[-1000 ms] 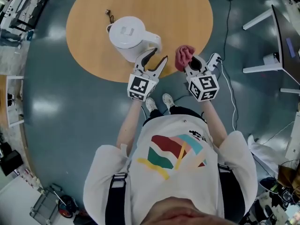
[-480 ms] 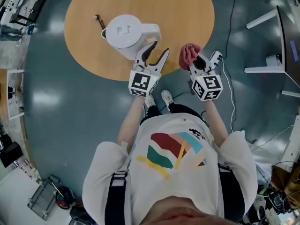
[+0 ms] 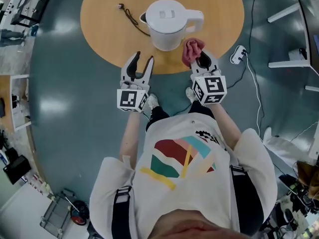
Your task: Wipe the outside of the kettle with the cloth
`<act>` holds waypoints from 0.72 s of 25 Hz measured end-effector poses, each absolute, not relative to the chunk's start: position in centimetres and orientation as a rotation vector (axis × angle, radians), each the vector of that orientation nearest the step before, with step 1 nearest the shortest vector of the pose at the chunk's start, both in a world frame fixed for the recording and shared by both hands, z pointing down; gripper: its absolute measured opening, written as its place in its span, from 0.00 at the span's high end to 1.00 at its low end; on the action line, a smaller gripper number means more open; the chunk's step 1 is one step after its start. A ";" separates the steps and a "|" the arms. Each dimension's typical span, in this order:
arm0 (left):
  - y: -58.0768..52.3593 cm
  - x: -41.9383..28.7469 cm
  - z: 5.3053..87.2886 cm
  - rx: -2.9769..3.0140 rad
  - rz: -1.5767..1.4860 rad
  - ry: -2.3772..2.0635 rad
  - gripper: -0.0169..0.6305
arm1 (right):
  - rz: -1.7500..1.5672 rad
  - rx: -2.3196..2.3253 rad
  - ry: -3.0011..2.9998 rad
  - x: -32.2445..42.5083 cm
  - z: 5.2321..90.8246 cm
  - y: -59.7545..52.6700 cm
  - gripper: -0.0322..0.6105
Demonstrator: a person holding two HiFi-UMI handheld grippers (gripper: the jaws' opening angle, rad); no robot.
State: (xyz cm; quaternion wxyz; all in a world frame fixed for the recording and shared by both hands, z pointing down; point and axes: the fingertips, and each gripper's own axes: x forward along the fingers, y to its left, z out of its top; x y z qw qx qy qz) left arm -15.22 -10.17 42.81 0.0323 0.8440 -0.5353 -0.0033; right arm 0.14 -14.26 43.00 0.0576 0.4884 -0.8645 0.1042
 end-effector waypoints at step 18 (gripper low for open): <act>-12.5 -28.8 47.8 2.650 0.202 -1.537 0.61 | 0.199 2.143 -2.232 -14.1 43.9 -19.0 0.88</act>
